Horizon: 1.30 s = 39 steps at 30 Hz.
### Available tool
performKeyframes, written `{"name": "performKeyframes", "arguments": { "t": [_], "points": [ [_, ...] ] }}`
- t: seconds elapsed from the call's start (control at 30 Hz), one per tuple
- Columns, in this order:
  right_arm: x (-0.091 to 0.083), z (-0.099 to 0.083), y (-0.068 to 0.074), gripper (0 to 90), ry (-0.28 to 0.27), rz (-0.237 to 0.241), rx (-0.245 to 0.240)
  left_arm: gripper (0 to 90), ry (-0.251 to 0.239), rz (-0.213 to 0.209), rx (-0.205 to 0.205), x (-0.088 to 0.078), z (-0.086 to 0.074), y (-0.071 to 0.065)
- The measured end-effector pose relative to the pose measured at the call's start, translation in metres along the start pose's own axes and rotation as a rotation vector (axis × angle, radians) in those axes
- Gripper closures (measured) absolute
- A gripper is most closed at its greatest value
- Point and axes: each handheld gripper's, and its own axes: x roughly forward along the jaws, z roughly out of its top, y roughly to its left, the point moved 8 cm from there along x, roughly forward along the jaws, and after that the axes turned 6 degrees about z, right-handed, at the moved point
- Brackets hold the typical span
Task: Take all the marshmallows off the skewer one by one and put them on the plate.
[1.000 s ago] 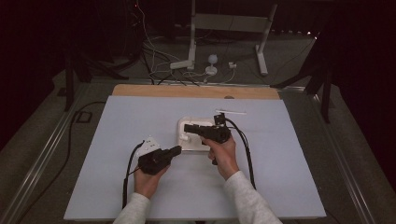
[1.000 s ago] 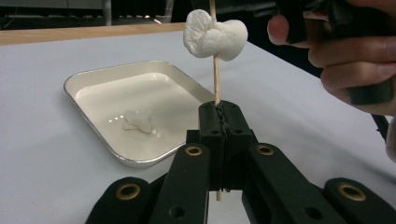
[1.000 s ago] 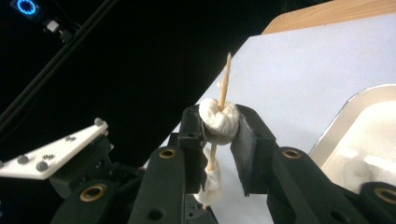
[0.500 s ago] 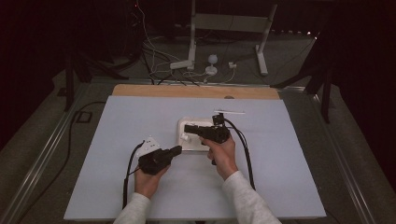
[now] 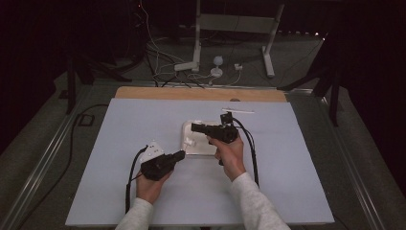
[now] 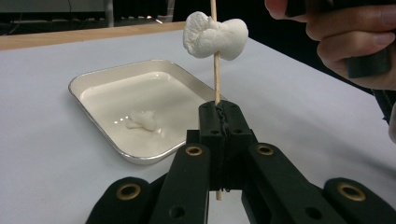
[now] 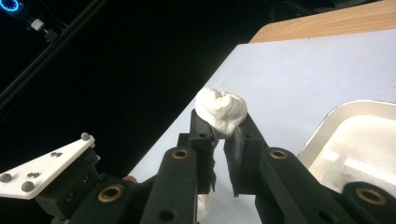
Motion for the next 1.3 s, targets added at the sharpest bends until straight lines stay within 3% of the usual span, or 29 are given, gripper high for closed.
{"name": "performKeyframes", "arguments": {
  "t": [0.43, 0.5, 0.57, 0.67, 0.73, 0.87, 1.07, 1.13, 1.3],
  "points": [
    [-0.002, 0.006, 0.0, 81.7, 0.0, -0.014, -0.034, 90.0, 0.006, 0.007, 0.008, -0.002, -0.004, 0.0],
    [-0.009, 0.015, -0.002, 83.0, -0.052, -0.035, -0.043, 90.0, 0.052, 0.029, 0.033, -0.002, -0.013, 0.002],
    [-0.024, 0.029, -0.004, 83.1, -0.098, -0.032, -0.026, 90.0, 0.045, 0.033, 0.001, -0.005, -0.014, 0.007],
    [-0.036, 0.033, -0.007, 82.7, -0.058, -0.075, -0.071, 90.0, -0.002, 0.039, -0.047, -0.011, -0.006, 0.014],
    [-0.038, 0.029, -0.011, 82.5, -0.028, -0.102, -0.092, 90.0, -0.012, 0.045, -0.054, -0.013, -0.004, 0.017],
    [-0.031, 0.014, -0.022, 82.4, 0.017, -0.128, -0.088, 90.0, -0.027, 0.045, -0.071, -0.016, 0.0, 0.019],
    [-0.017, -0.004, -0.043, 81.5, 0.103, -0.179, -0.051, 90.0, -0.005, 0.035, -0.074, -0.01, -0.002, 0.017],
    [-0.012, -0.01, -0.048, 76.2, 0.136, -0.191, -0.033, 90.0, 0.002, 0.023, -0.074, -0.007, -0.003, 0.016],
    [-0.004, -0.02, -0.058, 49.5, 0.175, -0.229, 0.002, 90.0, 0.018, 0.019, -0.082, -0.003, -0.006, 0.016]
  ]
}}
